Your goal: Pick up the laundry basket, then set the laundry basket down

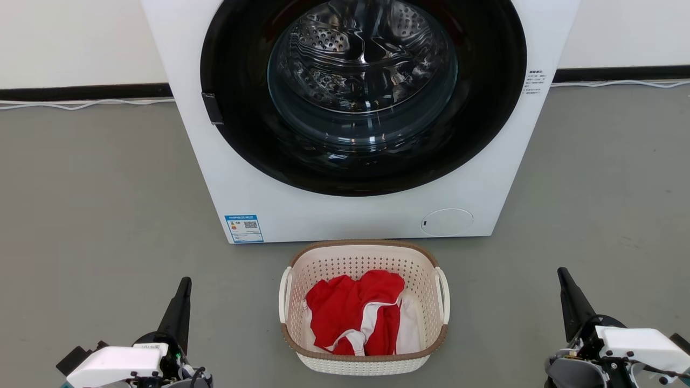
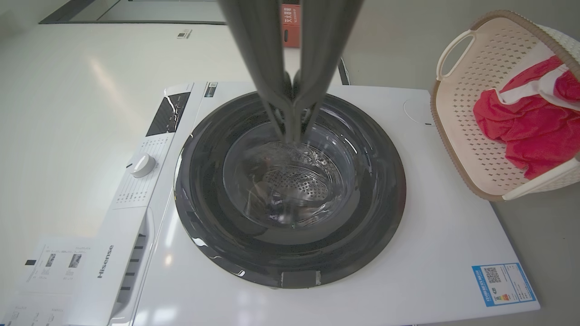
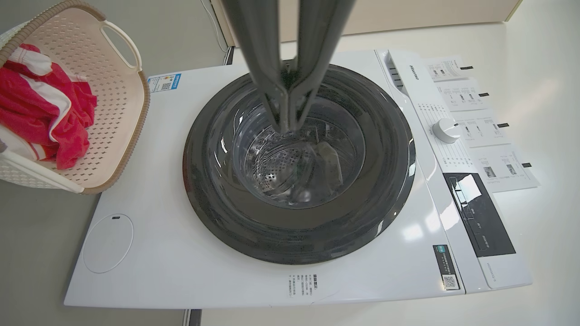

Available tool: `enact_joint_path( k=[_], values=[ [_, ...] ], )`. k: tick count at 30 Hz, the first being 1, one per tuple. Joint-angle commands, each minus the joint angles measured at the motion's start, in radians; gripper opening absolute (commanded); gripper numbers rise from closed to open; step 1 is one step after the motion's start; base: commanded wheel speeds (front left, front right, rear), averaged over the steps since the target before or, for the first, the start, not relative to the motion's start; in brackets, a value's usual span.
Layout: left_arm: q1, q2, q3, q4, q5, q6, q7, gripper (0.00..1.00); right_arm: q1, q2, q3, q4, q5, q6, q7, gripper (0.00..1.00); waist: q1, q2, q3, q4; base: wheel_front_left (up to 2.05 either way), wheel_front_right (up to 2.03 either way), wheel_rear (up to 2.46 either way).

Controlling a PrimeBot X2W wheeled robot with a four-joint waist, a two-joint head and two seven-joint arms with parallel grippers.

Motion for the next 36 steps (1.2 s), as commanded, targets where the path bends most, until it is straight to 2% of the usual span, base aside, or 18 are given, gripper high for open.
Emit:
enact_joint_path(
  k=[1, 34, 35, 36],
  values=[
    [-0.056, 0.014, 0.030, -0.029, 0.000, -0.007, 0.006, 0.00, -0.042, -0.011, 0.019, -0.031, 0.007, 0.007, 0.008, 0.00, 0.0000, 0.0000, 0.000, 0.000, 0.00, 0.00, 0.00],
    [-0.056, 0.014, 0.030, -0.029, 0.000, -0.007, 0.006, 0.00, -0.042, -0.011, 0.019, -0.031, 0.007, 0.007, 0.008, 0.00, 0.0000, 0.0000, 0.000, 0.000, 0.00, 0.00, 0.00],
    [0.000, 0.000, 0.000, 0.000, 0.000, 0.000, 0.000, 1.00, 0.000, 0.000, 0.000, 0.000, 0.000, 0.000, 0.000, 1.00, 0.0000, 0.0000, 0.000, 0.000, 0.00, 0.00, 0.00],
    [0.002, -0.001, 0.000, 0.005, 0.000, 0.000, -0.001, 1.00, 0.002, 0.001, 0.001, 0.004, 0.000, 0.000, 0.000, 1.00, 0.0000, 0.0000, 0.000, 0.000, 0.00, 0.00, 0.00]
  ],
)
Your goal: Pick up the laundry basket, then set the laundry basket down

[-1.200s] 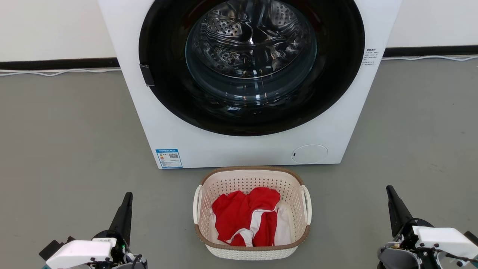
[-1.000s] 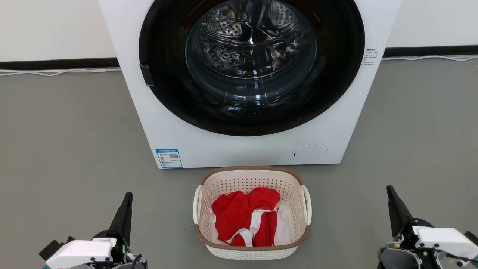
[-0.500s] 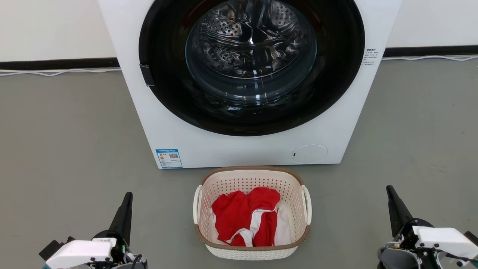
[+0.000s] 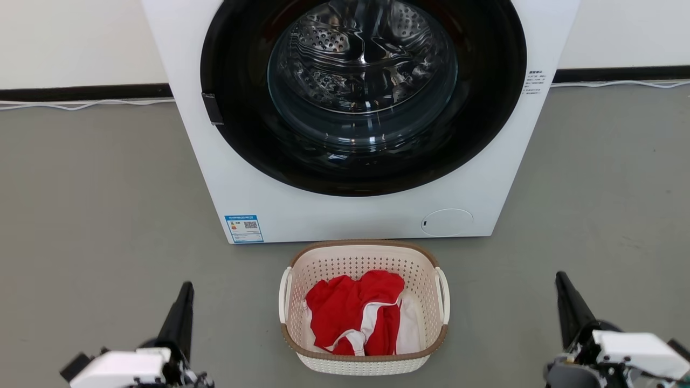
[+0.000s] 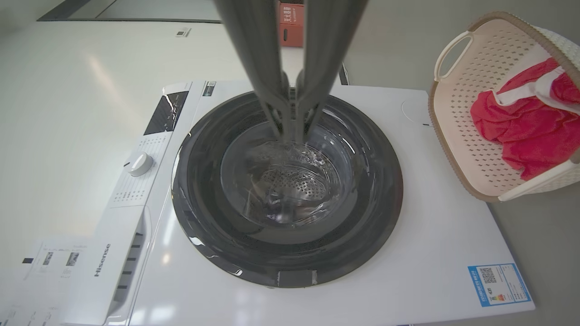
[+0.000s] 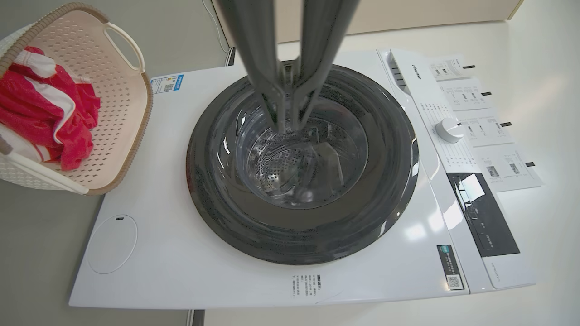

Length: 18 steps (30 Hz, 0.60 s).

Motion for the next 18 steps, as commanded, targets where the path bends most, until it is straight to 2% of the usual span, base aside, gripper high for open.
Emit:
enact_joint_path(
  k=[1, 8, 12, 18],
  values=[
    [0.006, -0.003, -0.001, 0.012, 0.000, 0.000, -0.001, 1.00, 0.005, 0.002, 0.001, 0.011, 0.000, 0.000, 0.000, 1.00, 0.0000, -0.0001, 0.000, 0.000, 0.00, 0.00, 0.00],
    [0.012, -0.003, -0.016, 0.012, 0.005, 0.000, -0.020, 1.00, 0.012, 0.002, 0.013, 0.002, -0.010, 0.000, -0.020, 1.00, 0.0023, -0.0001, -0.002, 0.000, 0.00, 0.00, 0.00],
    [0.015, -0.002, -0.024, 0.009, 0.010, 0.000, -0.032, 1.00, 0.017, 0.002, 0.018, -0.005, -0.026, 0.000, -0.032, 1.00, 0.0003, -0.0001, 0.000, 0.000, 0.00, 0.00, 0.00],
    [0.016, -0.002, -0.031, 0.010, 0.034, -0.001, -0.047, 1.00, 0.020, 0.001, 0.024, -0.014, -0.068, 0.001, -0.046, 1.00, 0.0001, -0.0001, 0.000, 0.000, 0.00, 0.00, 0.00]
  ],
)
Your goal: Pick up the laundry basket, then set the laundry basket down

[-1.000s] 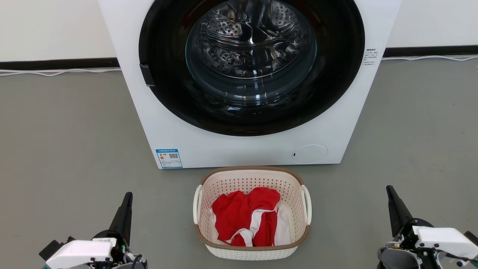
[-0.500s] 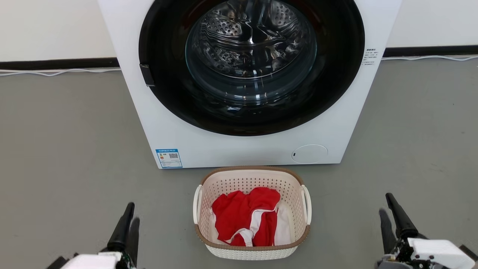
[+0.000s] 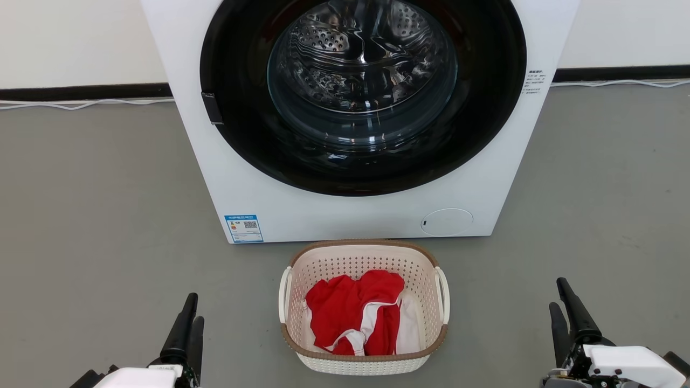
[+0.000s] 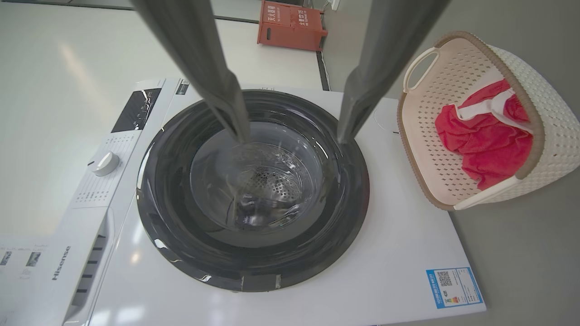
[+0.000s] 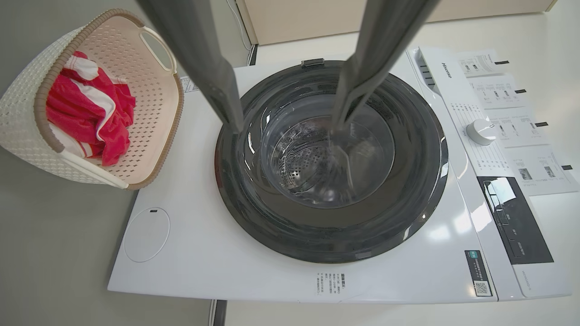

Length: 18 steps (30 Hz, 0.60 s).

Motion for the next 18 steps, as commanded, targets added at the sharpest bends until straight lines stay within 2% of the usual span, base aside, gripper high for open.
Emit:
enact_joint_path(
  k=[1, 11, 18],
  values=[
    [-0.028, 0.006, -0.002, -0.028, 0.020, -0.001, -0.008, 1.00, -0.019, -0.009, 0.008, -0.034, -0.021, 0.001, -0.013, 1.00, -0.0001, 0.0000, 0.000, 0.000, 0.00, 0.00, 0.00],
    [-0.031, 0.008, -0.010, -0.032, 0.131, 0.010, -0.037, 1.00, -0.017, -0.010, 0.014, -0.049, -0.176, 0.002, -0.042, 1.00, -0.0002, 0.0000, 0.000, -0.001, 0.00, 0.00, 0.00],
    [-0.029, 0.009, -0.027, -0.042, 0.265, 0.029, -0.058, 1.00, -0.015, -0.011, 0.012, -0.058, -0.351, 0.002, -0.062, 1.00, -0.0002, 0.0000, -0.001, -0.002, 0.00, 0.00, 0.00]
  ],
)
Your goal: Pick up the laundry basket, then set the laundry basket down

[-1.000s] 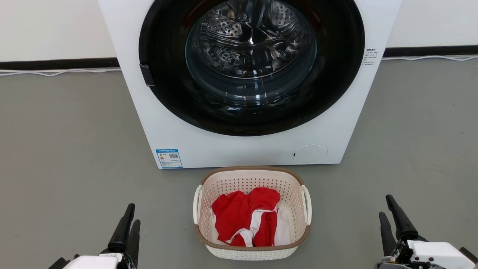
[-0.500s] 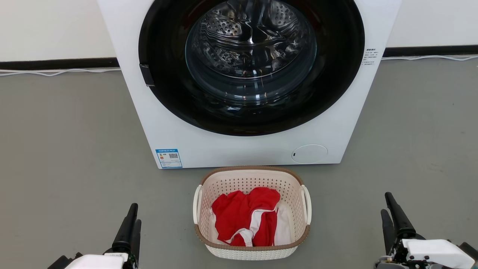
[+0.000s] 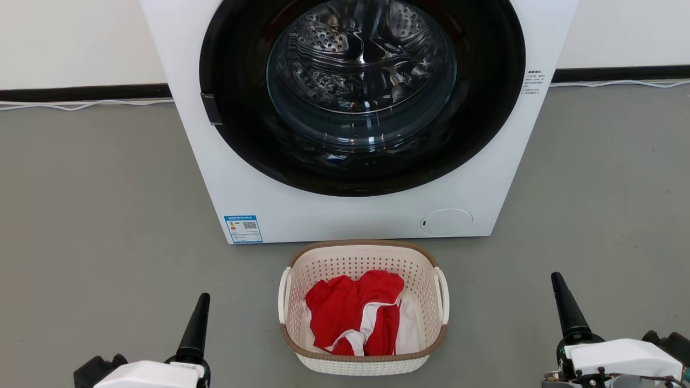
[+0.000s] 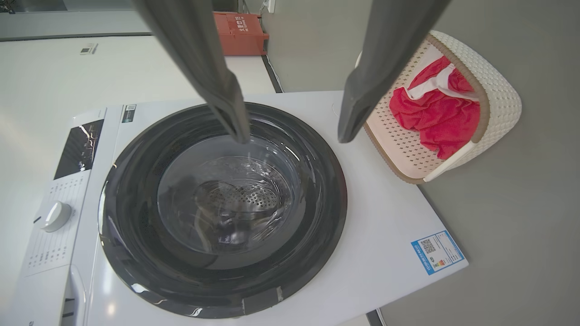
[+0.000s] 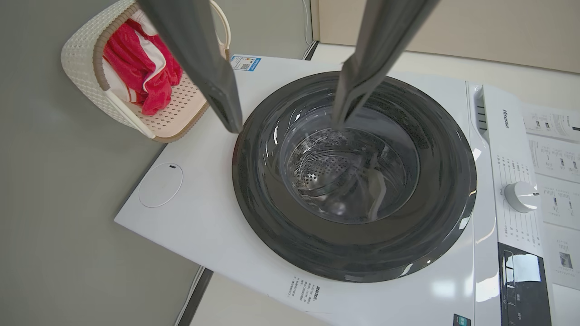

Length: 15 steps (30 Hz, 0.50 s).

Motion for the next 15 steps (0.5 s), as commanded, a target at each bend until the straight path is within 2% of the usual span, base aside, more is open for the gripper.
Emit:
enact_joint_path(
  k=[1, 15],
  values=[
    [-0.028, 0.007, 0.001, -0.032, 0.032, 0.006, -0.009, 1.00, -0.017, -0.011, 0.003, -0.034, -0.041, 0.002, -0.014, 1.00, -0.0001, 0.0000, 0.000, 0.000, 0.00, 0.00, 0.00],
    [-0.034, 0.009, -0.038, -0.014, 0.265, 0.078, -0.053, 1.00, -0.013, -0.012, 0.007, -0.038, -0.280, 0.003, -0.058, 1.00, -0.0001, 0.0000, -0.001, -0.003, 0.00, 0.00, 0.00]
  ],
)
